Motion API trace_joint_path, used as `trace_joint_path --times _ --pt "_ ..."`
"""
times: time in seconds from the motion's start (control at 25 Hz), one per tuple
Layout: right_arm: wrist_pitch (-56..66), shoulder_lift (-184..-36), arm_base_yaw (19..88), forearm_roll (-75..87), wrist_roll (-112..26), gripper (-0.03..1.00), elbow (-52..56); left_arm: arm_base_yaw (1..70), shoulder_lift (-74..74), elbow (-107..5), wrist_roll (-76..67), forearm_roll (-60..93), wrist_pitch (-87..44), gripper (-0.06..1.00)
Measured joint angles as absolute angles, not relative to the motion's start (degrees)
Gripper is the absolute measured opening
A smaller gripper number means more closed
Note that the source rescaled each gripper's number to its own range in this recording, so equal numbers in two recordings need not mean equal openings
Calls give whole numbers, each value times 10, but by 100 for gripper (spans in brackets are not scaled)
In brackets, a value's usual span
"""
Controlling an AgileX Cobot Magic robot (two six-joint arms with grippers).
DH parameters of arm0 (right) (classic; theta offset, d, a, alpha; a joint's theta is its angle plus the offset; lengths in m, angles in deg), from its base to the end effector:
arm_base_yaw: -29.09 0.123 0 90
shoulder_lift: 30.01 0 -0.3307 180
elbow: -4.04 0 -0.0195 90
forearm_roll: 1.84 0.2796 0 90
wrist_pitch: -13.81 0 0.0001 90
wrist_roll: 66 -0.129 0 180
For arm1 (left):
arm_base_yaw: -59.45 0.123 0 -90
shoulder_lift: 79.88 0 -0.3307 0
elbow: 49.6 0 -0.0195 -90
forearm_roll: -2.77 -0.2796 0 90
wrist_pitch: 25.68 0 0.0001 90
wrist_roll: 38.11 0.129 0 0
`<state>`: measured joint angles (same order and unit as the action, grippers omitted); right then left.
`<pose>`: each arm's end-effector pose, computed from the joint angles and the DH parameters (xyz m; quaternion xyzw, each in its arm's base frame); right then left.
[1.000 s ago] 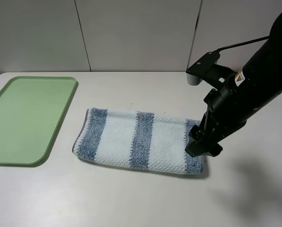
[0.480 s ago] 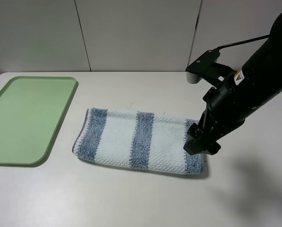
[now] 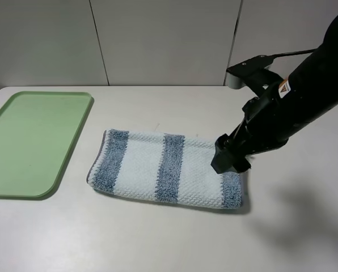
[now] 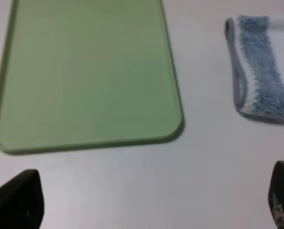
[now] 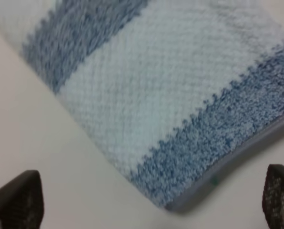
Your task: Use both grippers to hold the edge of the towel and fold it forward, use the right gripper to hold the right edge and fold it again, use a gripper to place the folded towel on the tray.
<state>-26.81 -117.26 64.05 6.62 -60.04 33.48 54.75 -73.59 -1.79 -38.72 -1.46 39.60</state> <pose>0.2329 0.1779 0.2269 -0.2992 0.9320 0.1054 0.1754 -0.0008 0.0087 0.2759 0.0272 0.8623 0.0133 0.5055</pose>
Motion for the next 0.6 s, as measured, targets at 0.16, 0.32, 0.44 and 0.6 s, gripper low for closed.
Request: trace_joint_path --times 0.16,0.32,0.44,0.6 --pt "-254 -1178 640 60 -681 100 335 586 -736 -18 -387 -15 396 93" --pt "-246 -1209 640 43 -757 100 335 596 -736 -18 -387 -15 396 93" --pt "-228 -1239 640 38 -795 100 335 596 -736 -18 -387 -15 396 93" --pt "-223 -1283 640 37 -822 100 309 596 -736 -18 -387 -15 396 93"
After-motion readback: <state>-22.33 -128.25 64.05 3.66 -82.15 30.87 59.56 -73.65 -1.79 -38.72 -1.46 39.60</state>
